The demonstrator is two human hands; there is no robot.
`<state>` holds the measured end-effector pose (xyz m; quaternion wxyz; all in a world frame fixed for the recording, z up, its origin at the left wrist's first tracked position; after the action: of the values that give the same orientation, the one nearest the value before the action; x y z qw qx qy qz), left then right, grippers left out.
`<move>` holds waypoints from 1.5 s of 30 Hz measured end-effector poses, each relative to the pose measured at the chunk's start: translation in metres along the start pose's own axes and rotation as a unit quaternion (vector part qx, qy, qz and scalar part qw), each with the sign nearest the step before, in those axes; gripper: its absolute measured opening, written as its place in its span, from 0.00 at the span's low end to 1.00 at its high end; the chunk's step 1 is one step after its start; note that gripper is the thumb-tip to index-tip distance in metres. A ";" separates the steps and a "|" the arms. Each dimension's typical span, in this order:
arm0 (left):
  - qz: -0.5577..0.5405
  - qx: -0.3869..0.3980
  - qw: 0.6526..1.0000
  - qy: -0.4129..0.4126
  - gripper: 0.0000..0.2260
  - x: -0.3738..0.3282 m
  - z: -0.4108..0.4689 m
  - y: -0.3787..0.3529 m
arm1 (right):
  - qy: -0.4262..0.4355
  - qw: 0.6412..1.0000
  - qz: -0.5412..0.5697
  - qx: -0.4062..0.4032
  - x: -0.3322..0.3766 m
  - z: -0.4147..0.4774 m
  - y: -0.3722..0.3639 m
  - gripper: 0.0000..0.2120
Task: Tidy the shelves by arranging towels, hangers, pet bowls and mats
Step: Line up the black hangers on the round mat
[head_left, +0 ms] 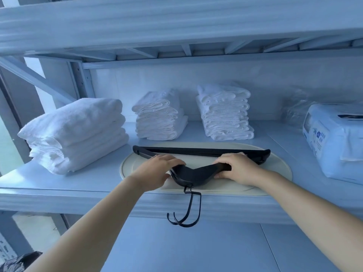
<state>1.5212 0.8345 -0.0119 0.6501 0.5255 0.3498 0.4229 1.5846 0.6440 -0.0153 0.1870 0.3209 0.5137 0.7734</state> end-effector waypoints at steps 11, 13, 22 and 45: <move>0.025 0.000 1.000 0.015 0.18 0.010 0.000 0.002 | 0.013 0.999 -0.018 0.034 0.001 0.014 -0.006 0.11; 0.027 -0.007 0.999 0.019 0.19 0.011 0.001 0.002 | 0.016 0.999 -0.029 0.020 0.001 0.015 -0.006 0.12; 0.016 -0.049 0.998 0.030 0.27 0.013 0.001 -0.002 | -0.006 0.997 -0.066 -0.028 0.002 0.009 -0.009 0.14; -0.128 -0.018 0.991 0.035 0.19 -0.015 0.004 0.014 | -0.045 0.995 0.084 -0.042 -0.012 0.014 0.013 0.12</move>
<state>1.5158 0.8204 0.0030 0.6957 0.4492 0.4291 0.3608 1.6035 0.6409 -0.0037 0.1578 0.3894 0.4426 0.7922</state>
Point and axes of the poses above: each hand's wrist, its own z-axis towards the middle knuckle, its own y-axis out of the back of the hand, x = y × z, the point moved 8 cm from there along z, towards the middle knuckle, and after that the axes turned 4 degrees about x, right-handed, at the moved point
